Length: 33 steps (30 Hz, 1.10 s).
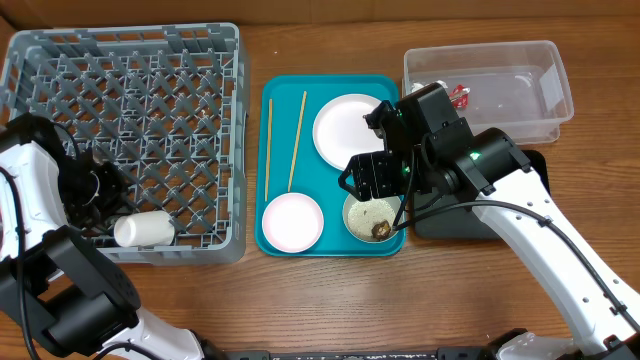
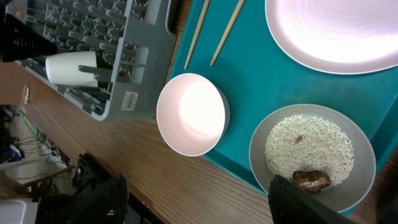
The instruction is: Sort waste into correct bins and load items into the dishwasher
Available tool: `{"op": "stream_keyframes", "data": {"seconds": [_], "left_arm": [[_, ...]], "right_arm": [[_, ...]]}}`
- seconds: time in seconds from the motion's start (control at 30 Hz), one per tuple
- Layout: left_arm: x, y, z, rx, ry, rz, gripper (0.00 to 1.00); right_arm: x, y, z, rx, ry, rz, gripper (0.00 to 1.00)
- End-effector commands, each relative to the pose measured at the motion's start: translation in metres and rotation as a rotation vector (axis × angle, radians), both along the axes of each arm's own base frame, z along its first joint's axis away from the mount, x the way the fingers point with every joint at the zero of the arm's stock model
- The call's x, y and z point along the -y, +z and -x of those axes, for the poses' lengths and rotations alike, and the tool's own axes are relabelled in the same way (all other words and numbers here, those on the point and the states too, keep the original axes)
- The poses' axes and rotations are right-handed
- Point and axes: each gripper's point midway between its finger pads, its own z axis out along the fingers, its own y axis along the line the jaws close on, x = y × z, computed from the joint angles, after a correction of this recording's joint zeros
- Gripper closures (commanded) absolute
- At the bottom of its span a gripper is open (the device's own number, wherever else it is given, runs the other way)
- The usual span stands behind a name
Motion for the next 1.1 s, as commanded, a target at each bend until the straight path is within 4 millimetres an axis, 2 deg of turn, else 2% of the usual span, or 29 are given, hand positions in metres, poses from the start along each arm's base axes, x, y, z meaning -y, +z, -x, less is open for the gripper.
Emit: {"op": "stream_keyframes", "data": {"seconds": [0.0,0.1,0.2,0.3,0.4,0.47,0.53,0.63,0.77,0.87,1.0,1.03,1.07], "left_arm": [[0.024,0.008,-0.002,0.051,-0.069,0.112,0.96],[0.032,0.016,-0.005,0.09,-0.081,0.147,0.96],[0.03,0.022,0.0,0.086,-0.085,0.119,0.96],[0.004,0.032,0.009,0.065,0.043,-0.02,0.95],[-0.019,0.046,0.016,0.106,0.16,-0.084,0.83],[-0.031,0.048,0.025,0.107,0.212,-0.089,0.8],[-0.04,0.042,0.035,0.088,0.26,-0.08,0.82],[-0.047,0.016,0.052,0.057,0.326,-0.044,0.81],[-0.045,-0.006,0.053,0.074,0.332,-0.016,0.62],[-0.044,-0.011,0.048,0.11,0.306,-0.008,0.55],[-0.044,-0.011,0.046,0.117,0.307,-0.008,0.62],[-0.043,-0.01,0.045,0.119,0.305,-0.003,0.69],[-0.042,-0.01,0.045,0.121,0.303,-0.001,0.79]], "right_arm": [[-0.002,0.007,-0.001,0.023,0.0,-0.007,0.26],[-0.002,0.007,-0.001,0.023,0.0,-0.008,0.27],[-0.002,0.007,-0.001,0.023,0.0,-0.008,0.27],[-0.002,0.007,-0.001,0.021,0.0,-0.006,0.27],[-0.001,0.006,0.0,0.019,0.0,-0.005,0.27],[-0.002,0.007,-0.001,0.02,-0.001,-0.006,0.27],[-0.002,0.007,-0.001,0.024,-0.001,-0.008,0.26],[-0.002,0.008,-0.002,0.028,-0.001,-0.011,0.27],[-0.002,0.008,-0.002,0.028,0.0,-0.01,0.26],[-0.002,0.008,-0.002,0.028,0.0,-0.011,0.26],[-0.002,0.008,-0.002,0.029,0.0,-0.011,0.26],[-0.002,0.008,-0.002,0.029,0.0,-0.011,0.26],[-0.002,0.008,-0.002,0.029,0.0,-0.011,0.26]]}}
